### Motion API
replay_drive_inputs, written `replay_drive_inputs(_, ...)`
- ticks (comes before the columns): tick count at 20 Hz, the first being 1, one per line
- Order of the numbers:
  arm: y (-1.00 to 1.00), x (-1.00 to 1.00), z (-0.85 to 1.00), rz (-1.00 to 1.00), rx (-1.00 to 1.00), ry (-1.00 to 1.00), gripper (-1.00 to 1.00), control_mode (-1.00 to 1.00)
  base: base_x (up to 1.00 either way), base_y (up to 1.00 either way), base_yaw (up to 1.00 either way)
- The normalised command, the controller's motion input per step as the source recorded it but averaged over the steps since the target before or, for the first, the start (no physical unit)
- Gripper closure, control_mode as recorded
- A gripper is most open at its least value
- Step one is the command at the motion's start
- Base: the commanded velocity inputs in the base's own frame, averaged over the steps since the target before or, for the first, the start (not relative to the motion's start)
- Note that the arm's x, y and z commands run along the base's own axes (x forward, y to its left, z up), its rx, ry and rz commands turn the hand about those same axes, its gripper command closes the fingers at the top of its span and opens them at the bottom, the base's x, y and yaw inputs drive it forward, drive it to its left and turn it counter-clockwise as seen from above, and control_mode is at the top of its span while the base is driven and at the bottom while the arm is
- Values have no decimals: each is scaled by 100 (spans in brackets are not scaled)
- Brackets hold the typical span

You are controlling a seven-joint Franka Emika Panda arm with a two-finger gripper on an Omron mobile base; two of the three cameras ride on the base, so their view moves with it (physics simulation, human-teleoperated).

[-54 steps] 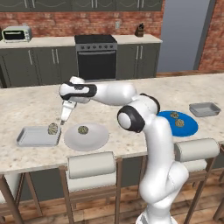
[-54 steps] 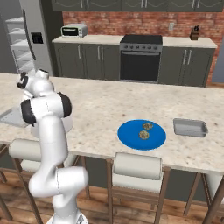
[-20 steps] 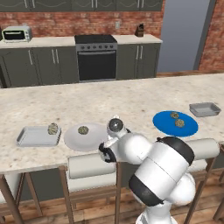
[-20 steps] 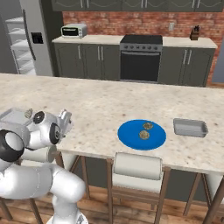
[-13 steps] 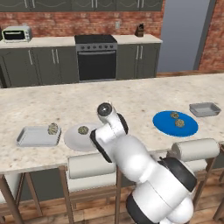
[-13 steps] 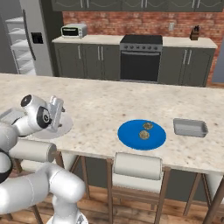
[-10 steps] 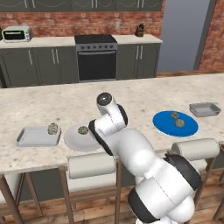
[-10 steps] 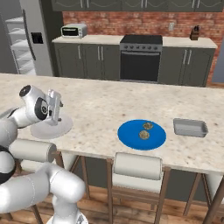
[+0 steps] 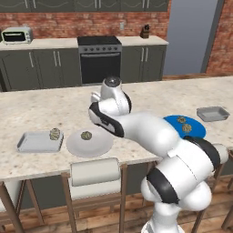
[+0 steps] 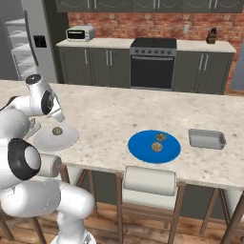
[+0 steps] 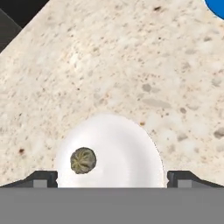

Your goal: Place two dumplings into each of the tupperware containers and then place the containers in the fridge.

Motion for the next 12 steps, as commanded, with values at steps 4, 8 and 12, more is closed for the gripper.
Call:
replay_drive_inputs(4,32,35,-50,70,0,6,-100,-100,0,0,0)
replay_drive_inputs(8,36,21,-16,57,-26,29,-100,-100,0,0,0)
replay_drive_inputs(12,59,15,-8,29,-38,17,-100,-100,0,0,0)
